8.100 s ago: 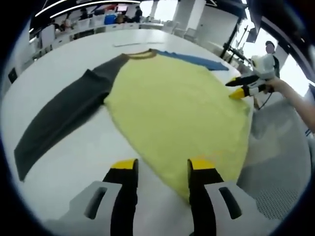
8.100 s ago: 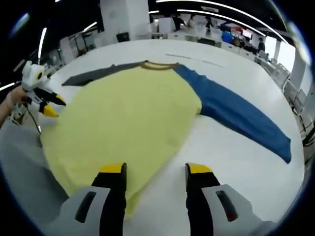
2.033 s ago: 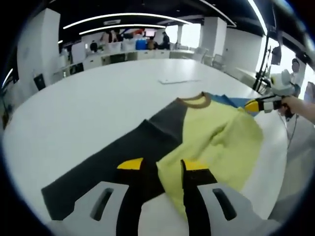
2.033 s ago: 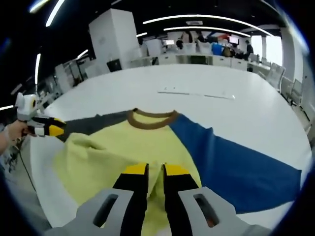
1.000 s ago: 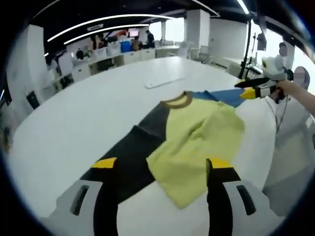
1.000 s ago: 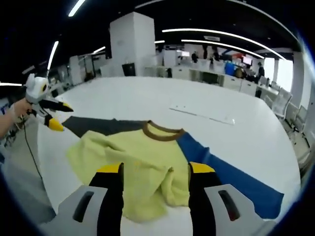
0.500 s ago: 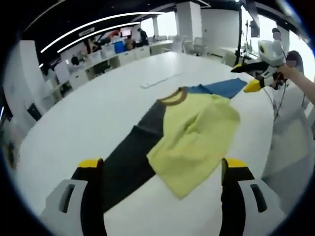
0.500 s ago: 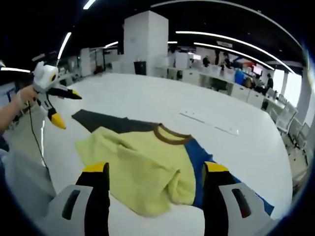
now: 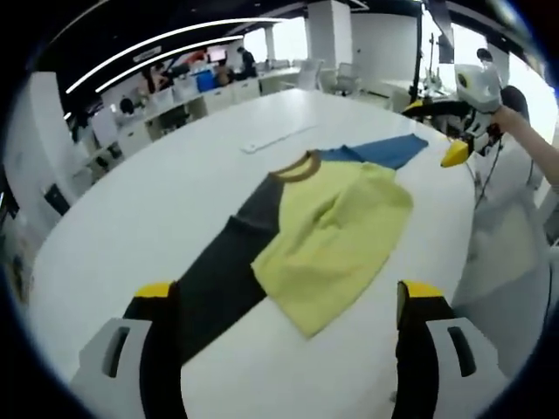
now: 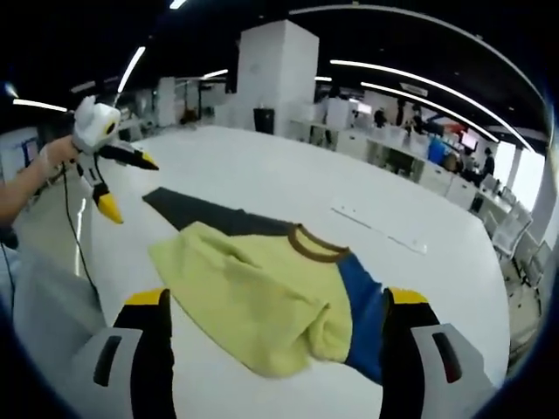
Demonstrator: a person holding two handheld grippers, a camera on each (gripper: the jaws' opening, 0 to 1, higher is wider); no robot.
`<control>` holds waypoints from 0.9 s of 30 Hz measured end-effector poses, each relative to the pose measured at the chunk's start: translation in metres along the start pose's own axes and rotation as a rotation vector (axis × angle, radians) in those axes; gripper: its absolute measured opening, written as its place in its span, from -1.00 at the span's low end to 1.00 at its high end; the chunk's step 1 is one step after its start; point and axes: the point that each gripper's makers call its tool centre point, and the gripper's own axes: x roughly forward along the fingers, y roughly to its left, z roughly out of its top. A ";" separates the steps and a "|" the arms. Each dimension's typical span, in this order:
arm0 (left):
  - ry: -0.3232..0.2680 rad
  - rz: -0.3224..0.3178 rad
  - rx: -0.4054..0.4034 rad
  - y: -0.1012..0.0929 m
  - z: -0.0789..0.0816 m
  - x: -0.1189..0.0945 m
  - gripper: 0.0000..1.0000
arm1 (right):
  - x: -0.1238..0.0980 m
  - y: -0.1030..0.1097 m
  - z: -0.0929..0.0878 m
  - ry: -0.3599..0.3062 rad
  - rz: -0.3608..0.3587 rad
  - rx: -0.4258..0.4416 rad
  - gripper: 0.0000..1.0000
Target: Fold the garment on the visible template until the final outline fits inside the template.
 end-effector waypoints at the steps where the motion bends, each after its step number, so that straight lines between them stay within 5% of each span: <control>1: 0.002 -0.002 -0.002 -0.001 0.000 -0.001 0.99 | 0.000 0.000 0.000 -0.001 0.000 -0.003 0.99; 27: 0.018 0.000 -0.025 -0.003 -0.009 -0.006 0.99 | -0.023 0.002 -0.013 0.007 -0.032 0.012 1.00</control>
